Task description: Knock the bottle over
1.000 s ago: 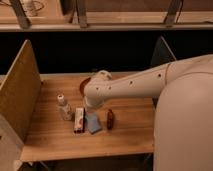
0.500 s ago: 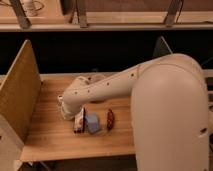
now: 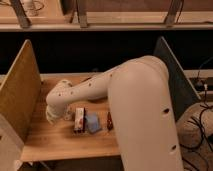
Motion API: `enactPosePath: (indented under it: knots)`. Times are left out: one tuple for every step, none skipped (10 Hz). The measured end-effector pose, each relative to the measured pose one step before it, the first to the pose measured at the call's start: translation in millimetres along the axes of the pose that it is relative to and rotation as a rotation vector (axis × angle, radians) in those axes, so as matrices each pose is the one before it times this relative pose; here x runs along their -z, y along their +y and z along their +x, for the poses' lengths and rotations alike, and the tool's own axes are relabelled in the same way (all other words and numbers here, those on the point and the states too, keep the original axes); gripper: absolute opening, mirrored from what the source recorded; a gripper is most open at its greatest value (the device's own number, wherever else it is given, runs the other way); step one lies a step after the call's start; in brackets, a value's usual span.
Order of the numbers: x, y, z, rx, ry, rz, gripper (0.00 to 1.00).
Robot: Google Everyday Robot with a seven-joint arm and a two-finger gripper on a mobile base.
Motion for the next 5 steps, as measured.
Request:
enactPosePath:
  knots:
    - [7.54, -26.57, -18.06, 0.03275, -0.07213, 0.03498, 0.0]
    - [14.05, -40.0, -14.17, 0.01483, -0.07729, 0.05733, 0.0]
    - [8.35, -21.48, -5.35, -0.00142, -0.03839, 0.03029, 0.0]
    - [12.87, -30.9, -3.06, -0.01809, -0.04663, 0.04542, 0.0]
    - [16.41, -30.45, -0.06, -0.03438, -0.04364, 0.04573, 0.0]
